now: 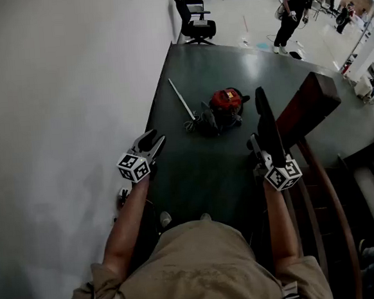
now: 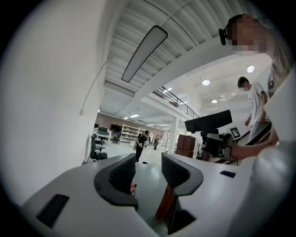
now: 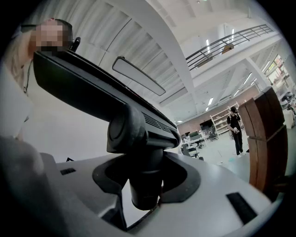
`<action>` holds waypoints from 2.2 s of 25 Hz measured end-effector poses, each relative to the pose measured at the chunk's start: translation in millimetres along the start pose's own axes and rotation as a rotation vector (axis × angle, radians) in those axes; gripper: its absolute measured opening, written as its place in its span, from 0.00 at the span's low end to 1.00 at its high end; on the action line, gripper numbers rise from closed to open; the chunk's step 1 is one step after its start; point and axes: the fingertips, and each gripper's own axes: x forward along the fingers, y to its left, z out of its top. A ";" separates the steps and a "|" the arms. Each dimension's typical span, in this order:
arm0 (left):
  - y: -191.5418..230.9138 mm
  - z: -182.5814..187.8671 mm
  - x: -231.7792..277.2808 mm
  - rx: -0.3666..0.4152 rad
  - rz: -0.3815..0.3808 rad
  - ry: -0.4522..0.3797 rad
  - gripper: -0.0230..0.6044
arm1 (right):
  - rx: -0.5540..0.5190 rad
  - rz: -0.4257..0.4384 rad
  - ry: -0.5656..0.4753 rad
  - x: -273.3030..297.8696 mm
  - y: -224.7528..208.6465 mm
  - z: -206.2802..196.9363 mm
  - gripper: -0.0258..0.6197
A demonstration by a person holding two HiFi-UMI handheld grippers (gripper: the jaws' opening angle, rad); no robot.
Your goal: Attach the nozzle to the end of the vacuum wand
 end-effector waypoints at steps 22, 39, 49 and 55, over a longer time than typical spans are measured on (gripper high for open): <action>-44.6 -6.0 13.5 0.003 -0.053 0.003 0.33 | 0.052 0.096 -0.016 -17.0 27.9 2.4 0.32; 6.6 -24.9 35.0 -0.046 -0.008 0.056 0.33 | 0.073 0.076 0.010 32.5 -8.4 -20.1 0.32; 153.1 -7.8 157.5 -0.086 -0.008 0.069 0.33 | 0.049 0.081 0.041 207.1 -66.4 -13.0 0.32; 235.9 11.6 209.7 -0.111 -0.015 0.060 0.33 | 0.041 0.083 0.067 309.0 -100.3 -23.4 0.32</action>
